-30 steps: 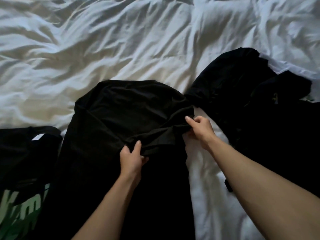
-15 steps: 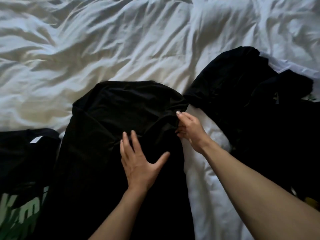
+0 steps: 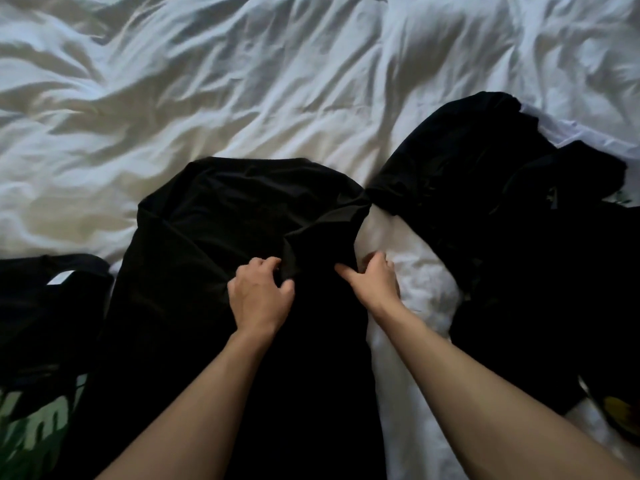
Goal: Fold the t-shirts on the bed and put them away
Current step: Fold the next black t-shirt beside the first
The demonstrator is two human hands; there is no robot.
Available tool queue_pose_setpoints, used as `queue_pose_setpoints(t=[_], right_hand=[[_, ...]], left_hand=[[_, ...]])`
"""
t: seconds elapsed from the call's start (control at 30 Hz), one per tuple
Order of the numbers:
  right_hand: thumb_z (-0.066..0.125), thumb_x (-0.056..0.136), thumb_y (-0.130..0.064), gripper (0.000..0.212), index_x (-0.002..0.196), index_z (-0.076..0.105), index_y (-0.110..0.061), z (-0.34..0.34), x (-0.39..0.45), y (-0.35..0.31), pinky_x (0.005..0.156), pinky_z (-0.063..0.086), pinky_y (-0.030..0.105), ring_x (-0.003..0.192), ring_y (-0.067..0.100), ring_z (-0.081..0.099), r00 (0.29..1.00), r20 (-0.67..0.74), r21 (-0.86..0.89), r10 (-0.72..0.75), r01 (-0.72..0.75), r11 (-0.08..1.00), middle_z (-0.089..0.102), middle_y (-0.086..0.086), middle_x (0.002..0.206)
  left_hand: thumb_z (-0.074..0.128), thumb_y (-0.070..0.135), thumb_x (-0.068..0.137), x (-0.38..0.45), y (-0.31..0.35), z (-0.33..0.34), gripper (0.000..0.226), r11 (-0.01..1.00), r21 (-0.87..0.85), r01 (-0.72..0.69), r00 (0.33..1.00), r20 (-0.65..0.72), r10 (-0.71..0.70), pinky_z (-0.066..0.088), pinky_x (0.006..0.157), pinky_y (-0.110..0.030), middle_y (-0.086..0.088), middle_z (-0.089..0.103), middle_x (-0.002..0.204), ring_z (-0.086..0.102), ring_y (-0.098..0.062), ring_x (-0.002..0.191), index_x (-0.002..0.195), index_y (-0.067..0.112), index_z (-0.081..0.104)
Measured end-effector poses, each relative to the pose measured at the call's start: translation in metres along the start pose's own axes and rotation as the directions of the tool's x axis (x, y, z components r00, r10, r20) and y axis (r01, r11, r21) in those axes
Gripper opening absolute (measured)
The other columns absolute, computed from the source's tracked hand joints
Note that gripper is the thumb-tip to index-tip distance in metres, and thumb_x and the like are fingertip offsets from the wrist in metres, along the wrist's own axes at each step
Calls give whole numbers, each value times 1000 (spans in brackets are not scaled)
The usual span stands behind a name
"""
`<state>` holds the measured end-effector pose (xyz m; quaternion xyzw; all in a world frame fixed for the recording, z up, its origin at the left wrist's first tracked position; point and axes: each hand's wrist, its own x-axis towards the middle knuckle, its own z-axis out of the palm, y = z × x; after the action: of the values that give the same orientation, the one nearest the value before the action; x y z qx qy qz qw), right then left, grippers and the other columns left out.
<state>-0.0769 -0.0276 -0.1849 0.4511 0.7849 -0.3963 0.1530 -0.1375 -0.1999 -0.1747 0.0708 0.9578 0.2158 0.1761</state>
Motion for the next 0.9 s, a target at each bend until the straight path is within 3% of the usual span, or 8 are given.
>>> queue_pose_setpoints(t=[0.1,0.23,0.37,0.47,0.57,0.63,0.73,0.9], right_hand=[[66,88,-37,25,96,58,-14,6,4,2,81,50,39,96,29,63,1000,21,102,-17,15,995,67,9,99],[61,94,-27,17,83,55,-16,-3,4,15,72,48,35,80,21,61,999,-11,333,-40,41,942,64,4,82],[56,96,-26,12,85,58,-23,-11,7,25,78,51,38,83,21,63,999,-26,334,-27,34,942,67,3,88],[64,91,-41,26,101,58,-18,-12,11,13,81,53,33,94,17,65,999,43,416,-16,-3,909,67,1,100],[66,89,-44,36,111,60,-15,-5,16,-2,77,47,30,97,22,63,995,67,206,-69,54,977,67,3,104],[55,95,-40,31,112,63,-15,-3,17,-6,80,47,35,102,33,62,998,-8,20,-58,58,998,68,12,108],[38,102,-34,36,113,62,-9,-7,14,-4,79,41,37,108,41,58,994,-112,-127,-10,-4,992,65,22,115],[58,93,-46,48,129,50,-14,-11,13,-15,96,44,36,116,22,56,991,-64,224,-116,127,966,61,3,122]], left_hand=[[52,21,94,10,7,-11,35,914,-331,236,969,8,-247,45,91,-36,-11,69,114,61,-32,110,125,18,65],[48,20,96,9,0,-4,20,517,-703,488,841,221,-494,54,93,-42,-10,71,103,65,-32,102,93,19,68],[46,23,100,-14,-1,6,22,142,-815,561,710,386,-588,56,84,-42,-11,70,109,67,-29,94,95,15,66],[43,58,95,-30,-2,9,49,-78,-847,526,690,479,-543,53,83,-36,-2,71,105,67,-22,94,107,18,69],[56,88,68,-31,-8,21,86,127,-851,510,747,364,-556,49,102,-42,1,72,111,67,-20,105,116,18,70],[66,65,79,-27,-9,23,64,384,-763,520,783,247,-571,50,101,-43,-3,71,111,66,-22,105,116,13,68],[64,40,91,-22,-10,17,37,561,-642,523,826,218,-520,53,95,-46,-7,71,105,67,-28,100,114,12,66],[68,41,88,-15,-10,5,62,700,-568,432,887,127,-444,44,101,-33,-6,61,128,56,-25,121,139,11,49]])
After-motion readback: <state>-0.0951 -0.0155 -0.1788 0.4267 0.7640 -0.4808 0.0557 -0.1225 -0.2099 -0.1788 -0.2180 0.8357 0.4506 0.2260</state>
